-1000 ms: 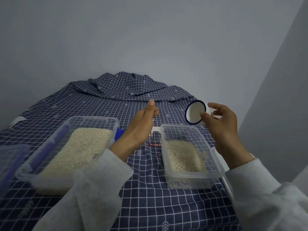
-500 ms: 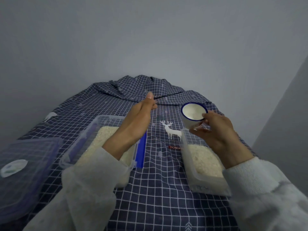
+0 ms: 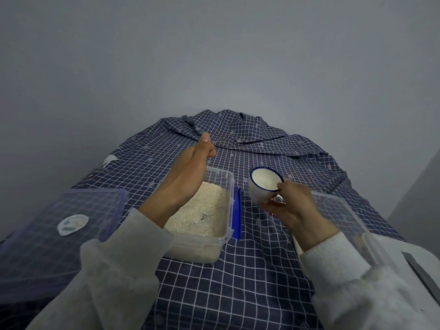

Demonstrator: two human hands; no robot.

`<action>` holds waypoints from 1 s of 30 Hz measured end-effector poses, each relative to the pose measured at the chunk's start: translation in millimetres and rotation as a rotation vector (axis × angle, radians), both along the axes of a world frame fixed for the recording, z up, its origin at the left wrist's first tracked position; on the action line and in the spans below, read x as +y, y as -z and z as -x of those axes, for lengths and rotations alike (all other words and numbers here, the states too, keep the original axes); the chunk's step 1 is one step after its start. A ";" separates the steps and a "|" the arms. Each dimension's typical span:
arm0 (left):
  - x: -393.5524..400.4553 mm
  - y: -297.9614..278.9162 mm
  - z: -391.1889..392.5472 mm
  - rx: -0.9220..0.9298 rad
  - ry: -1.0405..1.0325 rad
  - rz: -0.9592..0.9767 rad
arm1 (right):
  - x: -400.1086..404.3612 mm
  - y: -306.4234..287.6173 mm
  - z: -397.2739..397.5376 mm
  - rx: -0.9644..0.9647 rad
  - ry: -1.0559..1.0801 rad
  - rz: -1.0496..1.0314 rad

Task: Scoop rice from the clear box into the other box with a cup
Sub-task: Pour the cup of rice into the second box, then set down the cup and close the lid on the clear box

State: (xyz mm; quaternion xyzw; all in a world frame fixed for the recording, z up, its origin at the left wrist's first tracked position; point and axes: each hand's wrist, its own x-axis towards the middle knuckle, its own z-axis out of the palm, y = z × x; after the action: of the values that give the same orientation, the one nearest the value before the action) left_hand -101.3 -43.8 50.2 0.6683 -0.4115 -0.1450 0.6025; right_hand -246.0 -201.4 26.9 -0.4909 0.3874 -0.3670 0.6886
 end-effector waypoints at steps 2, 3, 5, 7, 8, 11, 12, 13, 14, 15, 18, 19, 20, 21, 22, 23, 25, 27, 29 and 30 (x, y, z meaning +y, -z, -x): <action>4.7 3.1 -5.4 0.007 -0.012 -0.007 | 2.0 8.0 -6.4 0.029 0.013 -0.010; 6.6 4.8 -8.1 0.013 -0.020 -0.010 | 2.7 11.9 -8.7 0.035 0.019 -0.017; 9.7 7.8 -13.0 0.020 -0.033 -0.015 | 3.0 18.7 -11.7 0.051 0.032 -0.027; 12.9 9.7 -17.4 0.013 -0.041 -0.024 | 2.3 24.4 -12.8 0.079 0.054 -0.029; 14.4 10.3 -19.5 0.011 -0.046 -0.026 | 1.5 27.0 -13.6 0.093 0.064 -0.028; 16.7 11.6 -24.6 0.023 -0.056 -0.022 | -0.8 33.9 -15.5 0.122 0.076 -0.030; 17.1 12.1 -25.6 0.025 -0.056 -0.021 | -1.4 36.2 -16.2 0.123 0.074 -0.035; 17.4 12.7 -26.3 0.026 -0.054 -0.021 | -1.9 38.5 -17.0 0.122 0.073 -0.039; 17.8 13.6 -26.8 0.024 -0.053 -0.023 | -2.3 40.4 -17.9 0.124 0.076 -0.039; 18.1 14.5 -27.3 0.021 -0.053 -0.025 | -2.9 41.7 -18.5 0.131 0.081 -0.035; 18.0 17.3 -30.3 0.026 -0.059 -0.034 | -5.4 44.4 -19.4 0.153 0.080 -0.020; 17.9 18.0 -31.6 0.034 -0.059 -0.034 | -6.5 45.3 -19.3 0.160 0.078 -0.018; 17.9 18.6 -32.9 0.042 -0.057 -0.032 | -7.3 46.0 -19.4 0.170 0.076 -0.016; 18.1 19.1 -33.9 0.047 -0.054 -0.030 | -8.0 46.8 -19.7 0.183 0.074 -0.011; 18.7 19.5 -34.6 0.047 -0.051 -0.029 | -8.4 47.6 -20.0 0.194 0.073 -0.005; 18.9 19.9 -35.1 0.043 -0.048 -0.030 | -9.0 48.7 -20.8 0.202 0.073 0.002; 19.2 20.0 -35.5 0.037 -0.044 -0.031 | -10.2 50.8 -22.0 0.213 0.075 0.016; 19.6 19.9 -36.5 0.041 -0.040 -0.034 | -11.2 52.5 -22.9 0.230 0.086 0.028; 20.5 19.8 -38.2 0.045 -0.038 -0.038 | -12.0 53.0 -23.2 0.237 0.094 0.032; 21.4 20.0 -38.8 0.043 -0.041 -0.038 | -12.5 52.8 -23.2 0.239 0.096 0.032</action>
State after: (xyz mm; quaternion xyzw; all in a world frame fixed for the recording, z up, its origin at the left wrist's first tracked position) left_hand -62.6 -22.4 30.2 0.6847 -0.3817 -0.1548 0.6013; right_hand -222.8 -213.9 -25.9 -0.5229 0.4840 -0.3445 0.6113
